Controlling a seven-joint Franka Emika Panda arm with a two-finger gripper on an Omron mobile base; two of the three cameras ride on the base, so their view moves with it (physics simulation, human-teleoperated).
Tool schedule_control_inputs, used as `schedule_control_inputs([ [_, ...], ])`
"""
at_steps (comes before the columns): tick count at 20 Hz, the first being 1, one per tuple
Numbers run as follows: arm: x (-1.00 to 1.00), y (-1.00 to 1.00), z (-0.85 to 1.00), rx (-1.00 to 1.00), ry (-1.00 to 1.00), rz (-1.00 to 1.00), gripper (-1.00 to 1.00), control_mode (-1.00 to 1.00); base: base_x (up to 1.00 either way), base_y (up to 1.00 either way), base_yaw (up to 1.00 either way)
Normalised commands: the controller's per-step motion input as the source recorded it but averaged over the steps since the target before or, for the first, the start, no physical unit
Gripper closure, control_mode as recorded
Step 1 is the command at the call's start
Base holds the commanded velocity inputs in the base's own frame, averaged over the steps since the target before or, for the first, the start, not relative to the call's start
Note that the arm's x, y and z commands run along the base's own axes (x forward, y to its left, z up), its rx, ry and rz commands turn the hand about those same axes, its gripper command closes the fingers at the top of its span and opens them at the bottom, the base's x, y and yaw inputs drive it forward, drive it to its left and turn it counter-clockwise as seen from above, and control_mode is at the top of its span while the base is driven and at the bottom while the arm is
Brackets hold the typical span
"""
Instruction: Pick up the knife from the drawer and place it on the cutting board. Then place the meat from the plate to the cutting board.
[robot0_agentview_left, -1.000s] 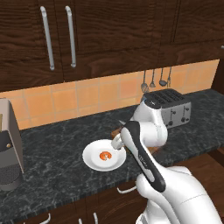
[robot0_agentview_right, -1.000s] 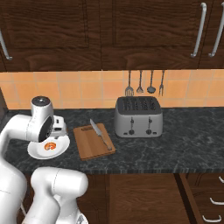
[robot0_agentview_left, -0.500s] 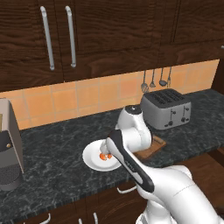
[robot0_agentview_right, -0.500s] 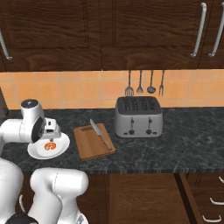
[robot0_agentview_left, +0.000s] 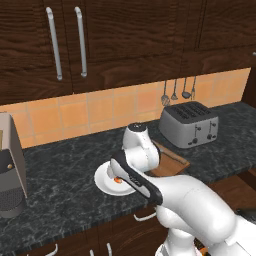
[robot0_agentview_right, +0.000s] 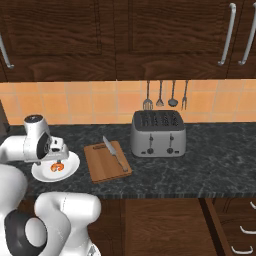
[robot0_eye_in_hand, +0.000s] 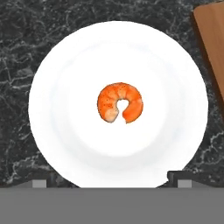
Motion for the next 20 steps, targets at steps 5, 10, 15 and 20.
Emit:
schedule_control_inputs([
  [5,0.16,0.01,-0.14,0.00,0.04,0.00,-1.00,-1.00,0.00,0.00,0.00],
  [10,0.09,0.00,-0.18,0.00,0.00,0.00,-1.00,-1.00,0.00,0.00,0.00],
  [15,0.02,-0.05,-0.19,0.00,0.00,0.00,-1.00,-1.00,0.00,0.00,0.00],
  [20,0.06,-0.05,-0.18,0.00,0.00,0.00,-1.00,-1.00,0.00,0.00,0.00],
])
